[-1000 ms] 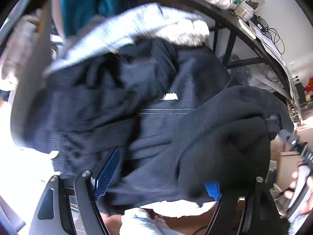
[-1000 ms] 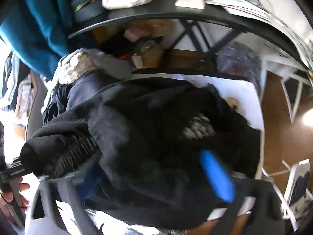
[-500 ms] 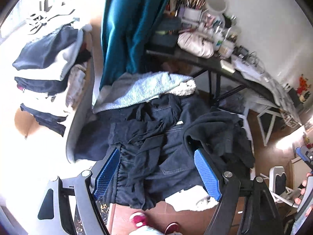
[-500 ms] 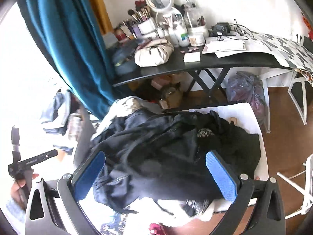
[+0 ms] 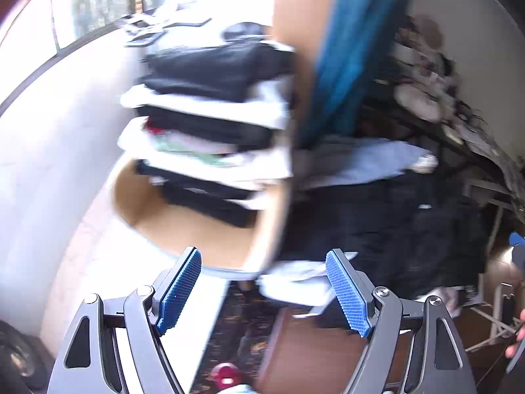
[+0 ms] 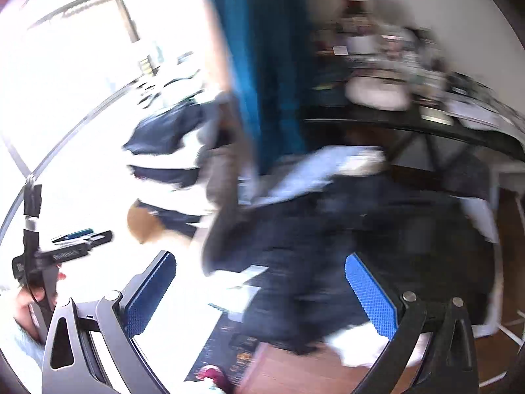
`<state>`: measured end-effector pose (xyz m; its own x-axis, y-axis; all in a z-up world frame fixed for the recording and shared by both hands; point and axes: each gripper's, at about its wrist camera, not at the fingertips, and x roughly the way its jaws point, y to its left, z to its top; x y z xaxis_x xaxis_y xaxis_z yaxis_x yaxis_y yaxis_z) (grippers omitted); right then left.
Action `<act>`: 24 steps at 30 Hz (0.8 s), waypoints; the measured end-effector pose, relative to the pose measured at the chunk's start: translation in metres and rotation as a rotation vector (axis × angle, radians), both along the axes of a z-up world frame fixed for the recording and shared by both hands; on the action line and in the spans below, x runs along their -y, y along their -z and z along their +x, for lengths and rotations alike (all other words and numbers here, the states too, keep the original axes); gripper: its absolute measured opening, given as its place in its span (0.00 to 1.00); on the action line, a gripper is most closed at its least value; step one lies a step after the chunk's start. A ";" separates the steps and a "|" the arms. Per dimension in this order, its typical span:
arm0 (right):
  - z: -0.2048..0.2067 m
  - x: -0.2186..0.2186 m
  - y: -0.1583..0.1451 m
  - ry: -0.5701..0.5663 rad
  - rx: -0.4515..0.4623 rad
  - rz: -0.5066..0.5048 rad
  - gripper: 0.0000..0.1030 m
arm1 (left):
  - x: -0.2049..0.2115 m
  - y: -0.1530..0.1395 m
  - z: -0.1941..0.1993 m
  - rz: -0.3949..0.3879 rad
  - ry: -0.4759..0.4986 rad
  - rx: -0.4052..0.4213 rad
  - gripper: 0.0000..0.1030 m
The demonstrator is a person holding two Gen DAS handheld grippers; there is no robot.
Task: Fold clothes
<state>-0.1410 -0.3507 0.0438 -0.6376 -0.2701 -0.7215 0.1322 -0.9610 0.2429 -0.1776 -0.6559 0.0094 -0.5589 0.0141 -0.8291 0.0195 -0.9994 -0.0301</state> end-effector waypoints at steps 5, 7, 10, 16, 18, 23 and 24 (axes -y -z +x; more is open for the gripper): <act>-0.013 0.159 0.000 -0.092 0.051 -0.018 1.00 | 0.098 -0.039 0.007 -0.163 -0.007 -0.077 0.76; -0.013 0.194 -0.010 -0.102 0.021 -0.008 1.00 | 0.117 -0.046 0.009 -0.174 0.003 -0.082 0.76; -0.011 0.221 -0.023 -0.093 -0.013 0.008 1.00 | 0.134 -0.051 0.014 -0.105 0.020 -0.074 0.76; -0.016 0.239 -0.032 -0.067 -0.037 -0.015 1.00 | 0.135 -0.057 0.023 -0.061 0.016 -0.096 0.76; -0.019 0.244 -0.033 -0.073 -0.047 -0.021 1.00 | 0.138 -0.063 0.026 -0.085 -0.025 -0.107 0.76; -0.009 0.248 -0.029 -0.068 -0.052 -0.052 1.00 | 0.157 -0.059 0.025 -0.091 -0.072 -0.093 0.76; -0.008 0.249 -0.027 -0.067 -0.049 -0.052 1.00 | 0.161 -0.059 0.025 -0.092 -0.081 -0.090 0.76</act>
